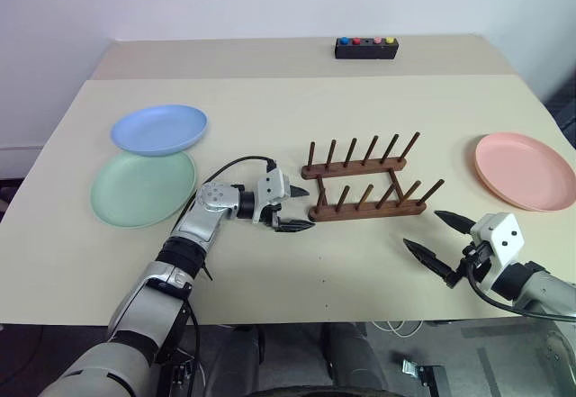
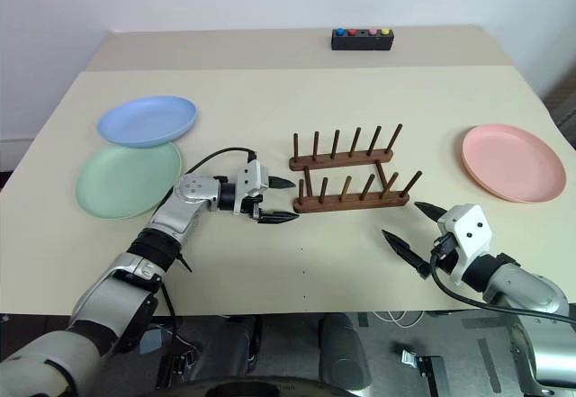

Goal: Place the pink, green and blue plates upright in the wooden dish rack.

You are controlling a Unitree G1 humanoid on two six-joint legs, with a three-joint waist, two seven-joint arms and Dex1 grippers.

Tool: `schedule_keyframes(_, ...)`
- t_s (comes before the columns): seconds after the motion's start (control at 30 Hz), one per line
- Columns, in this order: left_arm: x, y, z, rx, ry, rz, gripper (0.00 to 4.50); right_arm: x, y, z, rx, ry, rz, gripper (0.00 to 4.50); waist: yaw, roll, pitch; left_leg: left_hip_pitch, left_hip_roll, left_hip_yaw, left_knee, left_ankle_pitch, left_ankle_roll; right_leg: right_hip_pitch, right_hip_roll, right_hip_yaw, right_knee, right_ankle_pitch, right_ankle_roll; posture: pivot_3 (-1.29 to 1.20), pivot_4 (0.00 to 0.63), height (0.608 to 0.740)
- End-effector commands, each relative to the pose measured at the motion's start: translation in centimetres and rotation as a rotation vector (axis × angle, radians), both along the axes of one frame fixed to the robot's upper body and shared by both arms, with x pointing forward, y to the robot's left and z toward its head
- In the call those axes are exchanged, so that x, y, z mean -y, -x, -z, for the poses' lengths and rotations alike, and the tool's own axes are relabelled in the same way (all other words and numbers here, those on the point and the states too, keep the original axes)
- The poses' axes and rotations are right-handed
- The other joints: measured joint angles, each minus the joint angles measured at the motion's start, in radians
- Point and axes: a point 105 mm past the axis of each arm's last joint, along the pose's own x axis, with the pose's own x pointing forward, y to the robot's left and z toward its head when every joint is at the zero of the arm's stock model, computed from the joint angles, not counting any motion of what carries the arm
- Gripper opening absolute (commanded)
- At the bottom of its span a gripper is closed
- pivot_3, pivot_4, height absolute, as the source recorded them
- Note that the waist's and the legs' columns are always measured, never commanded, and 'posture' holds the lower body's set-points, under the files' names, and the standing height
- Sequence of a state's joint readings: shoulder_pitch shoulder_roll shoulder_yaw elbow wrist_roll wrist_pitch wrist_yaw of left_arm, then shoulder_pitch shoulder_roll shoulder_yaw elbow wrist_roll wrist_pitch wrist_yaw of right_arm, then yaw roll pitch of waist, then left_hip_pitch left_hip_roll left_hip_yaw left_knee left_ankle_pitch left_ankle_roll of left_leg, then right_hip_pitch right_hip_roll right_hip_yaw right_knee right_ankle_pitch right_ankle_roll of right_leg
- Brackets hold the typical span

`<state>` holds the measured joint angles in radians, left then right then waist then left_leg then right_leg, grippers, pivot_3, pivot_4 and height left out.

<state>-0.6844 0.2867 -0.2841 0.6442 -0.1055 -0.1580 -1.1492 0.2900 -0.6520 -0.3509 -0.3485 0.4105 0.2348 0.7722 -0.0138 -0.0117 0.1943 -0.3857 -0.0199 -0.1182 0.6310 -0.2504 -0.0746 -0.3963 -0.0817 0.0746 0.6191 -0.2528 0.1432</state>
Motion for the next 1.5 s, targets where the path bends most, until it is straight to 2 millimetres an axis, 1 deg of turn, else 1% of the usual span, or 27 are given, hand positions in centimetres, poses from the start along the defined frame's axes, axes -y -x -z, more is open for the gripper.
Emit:
schedule_keyframes(0.03, -0.5, -0.4, -0.8, 0.037, 0.013, -0.026, 4.05, -0.3, -0.1, -1.0, 0.04, 0.004, -0.011, 4.5, 0.0, 0.0, 0.0, 0.0, 0.0, 0.0, 0.0, 0.0, 0.0, 0.0, 0.0, 0.0, 0.0, 0.0, 0.0, 0.0, 0.15, 0.74)
schedule_keyframes(0.07, -0.7, -0.5, -1.0, 0.035, 0.024, -0.039, 4.05, -0.2, -0.2, -0.9, 0.034, 0.006, -0.005, 4.5, 0.0, 0.0, 0.0, 0.0, 0.0, 0.0, 0.0, 0.0, 0.0, 0.0, 0.0, 0.0, 0.0, 0.0, 0.0, 0.0, 0.15, 0.74)
schedule_keyframes(0.1, -0.8, -0.5, -1.3, 0.031, 0.044, -0.052, 4.11, 0.0, -0.4, -0.6, 0.022, 0.021, 0.007, 4.25, -0.001, 0.0, 0.0, 0.0, 0.0, 0.0, 0.0, 0.0, 0.0, 0.0, 0.0, 0.0, 0.0, 0.0, 0.0, 0.0, 0.15, 0.74)
schedule_keyframes(0.17, -1.2, -0.2, -1.7, 0.022, 0.065, -0.061, 3.55, 0.3, -0.5, 0.1, -0.009, 0.041, 0.02, 3.68, -0.003, 0.0, 0.0, 0.0, 0.0, 0.0, 0.0, 0.0, 0.0, 0.0, 0.0, 0.0, 0.001, 0.0, 0.0, 0.0, 0.15, 0.74)
schedule_keyframes(0.2, -1.3, 0.0, -1.8, 0.02, 0.067, -0.061, 3.26, 0.3, -0.5, 0.3, -0.021, 0.047, 0.019, 3.23, -0.003, 0.0, 0.0, 0.0, 0.0, 0.0, 0.0, 0.0, 0.0, 0.0, 0.0, 0.0, 0.001, 0.0, 0.0, 0.0, 0.15, 0.74)
schedule_keyframes(0.23, -1.4, 0.3, -1.8, 0.011, 0.068, -0.057, 2.71, 0.3, -0.5, 0.4, -0.027, 0.053, 0.019, 2.65, -0.001, 0.0, 0.0, 0.0, 0.0, 0.0, 0.0, 0.0, 0.0, -0.001, 0.0, 0.0, 0.001, 0.0, 0.0, 0.0, 0.15, 0.74)
schedule_keyframes(0.27, -1.6, 0.7, -1.8, -0.001, 0.071, -0.051, 2.26, 0.3, -0.5, 0.6, -0.029, 0.061, 0.023, 2.24, -0.001, 0.0, 0.0, 0.0, 0.0, 0.0, 0.0, 0.0, 0.0, -0.001, 0.0, 0.0, 0.001, 0.0, 0.0, 0.0, 0.15, 0.74)
schedule_keyframes(0.3, -1.7, 1.2, -1.8, -0.014, 0.073, -0.047, 1.76, 0.3, -0.6, 0.7, -0.029, 0.068, 0.025, 1.69, -0.002, 0.0, 0.0, 0.0, 0.0, 0.0, 0.0, 0.0, 0.0, -0.001, 0.0, 0.0, 0.001, 0.0, 0.0, 0.0, 0.15, 0.74)
schedule_keyframes(0.4, -1.9, 3.3, -1.0, -0.078, 0.049, -0.006, 0.19, 0.5, -1.1, 1.1, -0.027, 0.104, 0.042, 0.12, -0.004, 0.0, 0.0, 0.0, 0.0, 0.0, 0.0, 0.0, 0.0, -0.001, 0.0, 0.0, 0.001, 0.0, 0.0, 0.0, 0.15, 0.74)
schedule_keyframes(0.43, -2.0, 3.9, -0.6, -0.097, 0.023, -0.002, 0.09, 0.6, -1.4, 1.2, -0.024, 0.117, 0.053, 0.05, -0.003, 0.0, 0.0, 0.0, 0.0, 0.0, 0.0, 0.0, 0.0, -0.001, 0.0, 0.0, 0.001, 0.0, 0.0, 0.0, 0.15, 0.74)
schedule_keyframes(0.5, -1.9, 4.5, -0.3, -0.115, 0.002, -0.003, 0.09, 0.8, -1.8, 1.4, -0.025, 0.138, 0.066, 0.05, -0.001, 0.0, 0.0, 0.0, 0.0, 0.0, 0.0, 0.0, 0.0, -0.001, 0.0, 0.0, 0.002, 0.0, 0.0, 0.0, 0.15, 0.74)
schedule_keyframes(0.6, -1.0, 5.5, -0.7, -0.132, 0.024, 0.019, 0.09, 1.2, -2.4, 2.0, -0.039, 0.174, 0.08, 0.05, 0.002, 0.0, 0.0, 0.0, 0.0, 0.0, 0.001, 0.0, 0.0, 0.0, 0.0, 0.0, 0.002, 0.0, -0.001, 0.0, 0.15, 0.74)
schedule_keyframes(0.7, 0.2, 5.9, -0.8, -0.118, 0.035, 0.027, 0.09, 1.5, -3.0, 2.3, -0.03, 0.2, 0.097, 0.05, 0.001, 0.0, 0.0, 0.0, 0.0, 0.0, 0.001, 0.0, 0.0, 0.0, 0.0, 0.0, 0.001, 0.0, -0.001, 0.0, 0.15, 0.74)
schedule_keyframes(0.83, 1.2, 5.1, -0.2, -0.074, 0.025, -0.031, 0.09, 1.7, -4.1, 2.6, -0.015, 0.233, 0.119, 0.05, -0.001, 0.0, 0.0, 0.0, 0.0, 0.0, 0.001, 0.0, 0.0, 0.0, 0.0, 0.0, 0.002, 0.0, -0.001, 0.0, 0.15, 0.74)
schedule_keyframes(0.97, 1.4, 3.8, -0.3, -0.04, 0.063, -0.121, 0.09, 1.0, -5.0, 2.6, 0.008, 0.234, 0.102, 0.05, -0.004, 0.0, 0.0, 0.001, 0.0, 0.0, 0.001, 0.0, 0.0, 0.0, 0.0, 0.0, 0.002, 0.0, -0.001, 0.0, 0.15, 0.74)
schedule_keyframes(1.03, 1.3, 2.9, -0.1, -0.03, 0.069, -0.178, 0.09, 0.6, -5.5, 2.6, 0.023, 0.235, 0.093, 0.05, -0.003, 0.0, 0.0, 0.001, 0.0, 0.0, 0.001, 0.0, 0.0, 0.0, 0.0, 0.0, 0.002, 0.0, -0.001, 0.0, 0.15, 0.74)
schedule_keyframes(1.13, 1.1, 2.3, 0.0, -0.016, 0.084, -0.218, 0.09, 0.3, -6.1, 2.4, 0.048, 0.235, 0.099, 0.05, -0.004, 0.0, -0.001, 0.002, 0.0, 0.0, 0.001, 0.0, 0.0, 0.001, 0.0, 0.0, 0.002, 0.001, -0.001, 0.0, 0.15, 0.74)
schedule_keyframes(1.27, 0.6, 1.0, 0.0, 0.02, 0.099, -0.306, 0.09, -0.4, -6.9, 2.0, 0.078, 0.227, 0.091, 0.05, -0.003, 0.0, -0.001, 0.002, 0.0, 0.0, 0.001, 0.0, 0.0, 0.001, 0.0, 0.0, 0.002, 0.001, -0.001, 0.0, 0.15, 0.74)
schedule_keyframes(1.5, -0.1, -0.3, -0.4, 0.045, 0.119, -0.38, 0.09, -0.5, -7.9, 1.7, 0.103, 0.232, 0.099, 0.05, -0.003, 0.0, -0.001, 0.003, 0.0, 0.0, 0.001, 0.0, 0.0, 0.001, 0.0, 0.0, 0.002, 0.001, -0.001, 0.0, 0.15, 0.74)
